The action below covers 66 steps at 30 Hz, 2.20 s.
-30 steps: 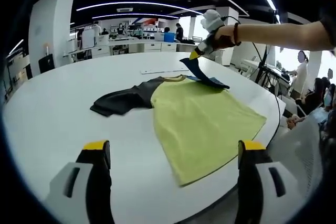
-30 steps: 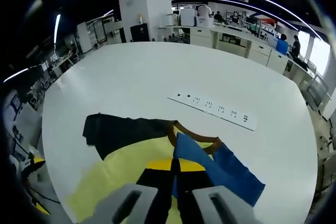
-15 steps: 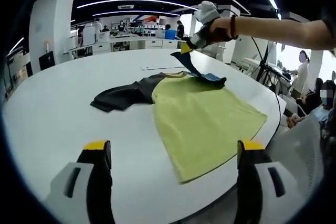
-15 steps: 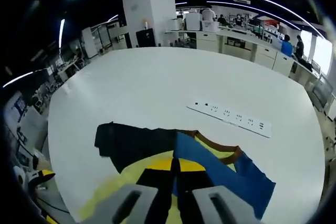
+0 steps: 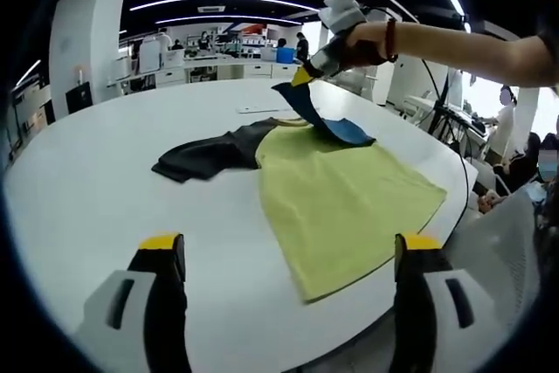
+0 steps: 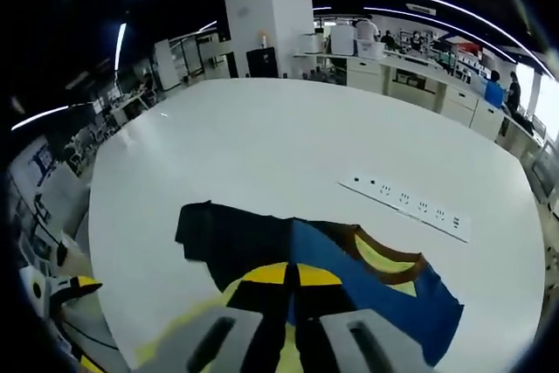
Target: Fold the garment on the visible template until the final outline fits inside the template.
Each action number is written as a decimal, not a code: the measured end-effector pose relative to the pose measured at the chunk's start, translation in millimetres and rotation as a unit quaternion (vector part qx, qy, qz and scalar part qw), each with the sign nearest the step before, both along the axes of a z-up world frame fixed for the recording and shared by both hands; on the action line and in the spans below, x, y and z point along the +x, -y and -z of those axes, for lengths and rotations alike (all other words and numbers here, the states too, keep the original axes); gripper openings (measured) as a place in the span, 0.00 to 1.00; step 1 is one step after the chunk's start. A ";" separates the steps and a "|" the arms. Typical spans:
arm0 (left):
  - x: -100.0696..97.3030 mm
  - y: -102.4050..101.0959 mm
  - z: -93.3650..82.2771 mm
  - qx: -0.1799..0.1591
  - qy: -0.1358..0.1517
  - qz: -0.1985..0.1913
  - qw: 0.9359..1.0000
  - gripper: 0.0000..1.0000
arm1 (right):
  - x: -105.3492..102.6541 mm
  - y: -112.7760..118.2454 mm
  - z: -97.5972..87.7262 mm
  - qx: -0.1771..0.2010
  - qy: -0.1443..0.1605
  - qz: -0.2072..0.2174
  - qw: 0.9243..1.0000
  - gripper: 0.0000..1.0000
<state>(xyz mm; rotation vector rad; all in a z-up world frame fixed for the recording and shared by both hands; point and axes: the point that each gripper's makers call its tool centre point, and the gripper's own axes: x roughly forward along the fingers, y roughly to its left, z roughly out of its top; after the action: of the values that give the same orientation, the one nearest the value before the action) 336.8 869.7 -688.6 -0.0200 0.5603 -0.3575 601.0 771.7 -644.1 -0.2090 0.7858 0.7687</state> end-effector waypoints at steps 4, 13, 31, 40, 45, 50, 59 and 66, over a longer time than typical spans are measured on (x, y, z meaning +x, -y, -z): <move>0.7 0.5 0.4 0.001 -0.001 0.002 1.000 0.97 | -7.9 -6.1 2.3 0.003 0.001 -0.013 1.000 0.00; 0.8 2.1 2.0 0.001 -0.004 0.005 1.000 0.96 | -23.3 -20.9 9.5 0.008 0.000 -0.036 0.999 0.00; -2.9 -1.1 4.1 0.005 -0.010 0.005 1.000 0.96 | -43.5 -36.8 41.0 0.033 -0.042 -0.045 0.998 0.00; -5.6 -1.1 2.8 0.004 -0.007 0.003 1.000 0.96 | -57.5 -42.1 71.0 0.049 -0.091 -0.029 0.994 0.02; -5.8 -4.4 3.8 0.007 -0.007 -0.003 1.000 0.99 | -49.2 -35.0 66.7 0.047 -0.068 -0.027 0.996 0.24; -2.1 -2.7 1.7 0.008 -0.001 -0.002 1.000 0.99 | -40.8 -22.5 65.3 0.016 -0.031 -0.041 0.999 0.53; 0.4 1.1 -0.6 0.010 0.001 0.004 1.000 0.99 | -30.1 15.6 71.4 -0.015 -0.019 -0.018 1.000 0.76; 0.4 2.7 -0.7 0.010 0.001 0.006 1.000 0.99 | -22.2 59.5 76.3 -0.031 -0.018 0.008 0.999 0.78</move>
<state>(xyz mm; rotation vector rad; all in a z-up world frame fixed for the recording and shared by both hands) 337.2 867.0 -687.9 0.0034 0.5626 -0.3638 578.8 712.2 -720.5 -0.2453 0.8445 0.7354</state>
